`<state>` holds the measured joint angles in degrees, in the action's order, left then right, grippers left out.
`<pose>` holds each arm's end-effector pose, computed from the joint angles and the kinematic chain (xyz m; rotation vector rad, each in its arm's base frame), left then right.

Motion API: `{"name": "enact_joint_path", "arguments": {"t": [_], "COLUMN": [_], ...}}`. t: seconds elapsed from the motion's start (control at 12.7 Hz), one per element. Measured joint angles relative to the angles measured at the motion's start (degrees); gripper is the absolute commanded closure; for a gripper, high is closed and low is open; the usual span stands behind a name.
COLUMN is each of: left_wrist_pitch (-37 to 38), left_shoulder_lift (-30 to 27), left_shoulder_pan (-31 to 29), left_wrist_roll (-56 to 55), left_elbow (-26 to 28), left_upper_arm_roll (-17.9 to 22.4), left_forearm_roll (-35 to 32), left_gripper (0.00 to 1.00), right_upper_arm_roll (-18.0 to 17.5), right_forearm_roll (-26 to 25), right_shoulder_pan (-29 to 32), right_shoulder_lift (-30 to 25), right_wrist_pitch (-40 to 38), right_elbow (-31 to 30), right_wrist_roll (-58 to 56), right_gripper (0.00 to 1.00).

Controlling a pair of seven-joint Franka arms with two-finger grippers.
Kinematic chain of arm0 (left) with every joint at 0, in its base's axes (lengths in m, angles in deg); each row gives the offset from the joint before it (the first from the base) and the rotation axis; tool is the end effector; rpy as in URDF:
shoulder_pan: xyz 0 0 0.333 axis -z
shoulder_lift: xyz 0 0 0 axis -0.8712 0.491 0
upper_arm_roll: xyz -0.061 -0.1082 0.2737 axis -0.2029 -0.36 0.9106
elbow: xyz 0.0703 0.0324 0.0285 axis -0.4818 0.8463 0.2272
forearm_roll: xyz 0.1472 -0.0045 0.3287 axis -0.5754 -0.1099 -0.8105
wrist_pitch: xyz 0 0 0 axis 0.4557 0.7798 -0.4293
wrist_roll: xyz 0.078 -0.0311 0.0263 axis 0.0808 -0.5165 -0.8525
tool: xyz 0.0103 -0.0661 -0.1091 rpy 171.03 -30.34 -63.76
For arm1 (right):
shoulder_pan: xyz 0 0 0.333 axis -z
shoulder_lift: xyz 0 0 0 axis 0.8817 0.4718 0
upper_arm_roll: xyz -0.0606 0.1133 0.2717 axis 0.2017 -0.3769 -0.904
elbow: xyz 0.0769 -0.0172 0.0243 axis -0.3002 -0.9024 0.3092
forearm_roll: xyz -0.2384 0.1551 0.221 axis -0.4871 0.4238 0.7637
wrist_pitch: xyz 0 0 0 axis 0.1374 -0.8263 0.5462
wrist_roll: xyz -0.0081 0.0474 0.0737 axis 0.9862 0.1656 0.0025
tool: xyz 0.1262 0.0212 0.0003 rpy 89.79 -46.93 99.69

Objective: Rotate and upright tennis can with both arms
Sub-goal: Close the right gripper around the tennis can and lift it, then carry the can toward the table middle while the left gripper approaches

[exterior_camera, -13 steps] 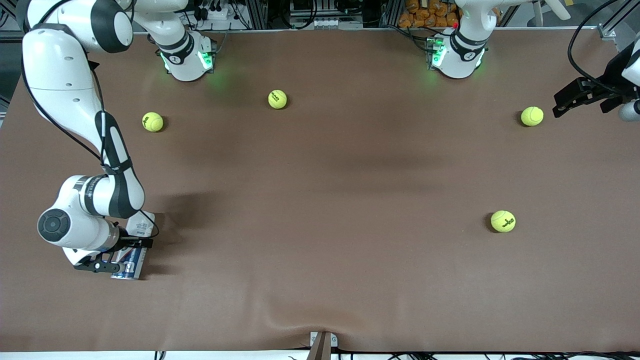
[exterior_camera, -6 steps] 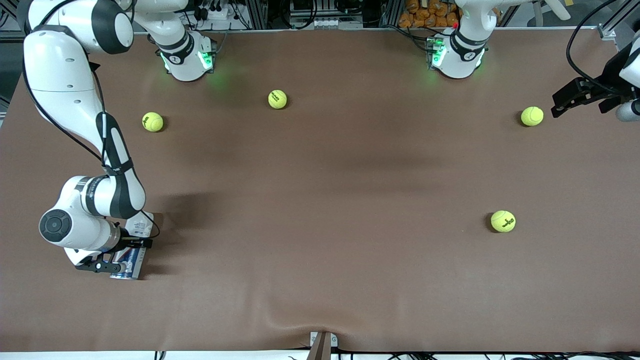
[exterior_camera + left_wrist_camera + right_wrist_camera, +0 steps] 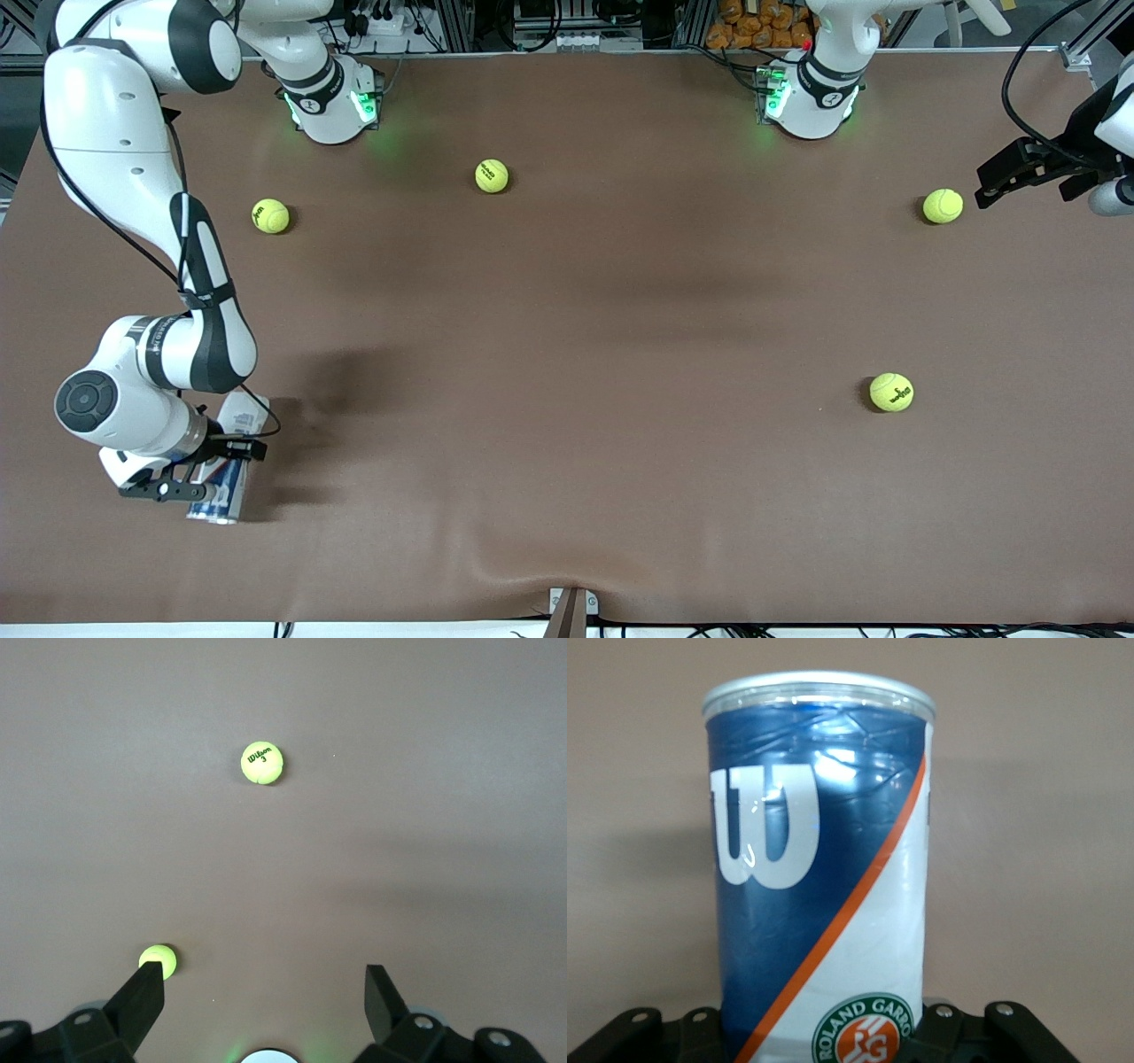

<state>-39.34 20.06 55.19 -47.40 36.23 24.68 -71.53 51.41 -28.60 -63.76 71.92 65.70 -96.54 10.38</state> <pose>0.4881 -0.0272 0.6134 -3.0983 -0.1081 0.0361 0.7129 -0.0255 0.2331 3.0776 -0.0567 0.1894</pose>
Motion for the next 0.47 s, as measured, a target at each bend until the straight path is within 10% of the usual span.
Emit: {"name": "enact_joint_path", "arguments": {"t": [0.47], "left_wrist_pitch": [0.57], "left_shoulder_lift": [0.00], "left_shoulder_pan": [-0.01], "left_wrist_roll": [0.00], "left_elbow": [0.00], "left_upper_arm_roll": [0.00], "left_forearm_roll": [0.00], "left_gripper": [0.00], "right_upper_arm_roll": [-0.50], "right_forearm_roll": [-0.05], "right_shoulder_pan": [-10.04], "right_shoulder_lift": [-0.38], "right_wrist_pitch": [-0.20], "right_elbow": [5.64], "right_wrist_roll": [-5.14], "right_gripper": [0.46]}}
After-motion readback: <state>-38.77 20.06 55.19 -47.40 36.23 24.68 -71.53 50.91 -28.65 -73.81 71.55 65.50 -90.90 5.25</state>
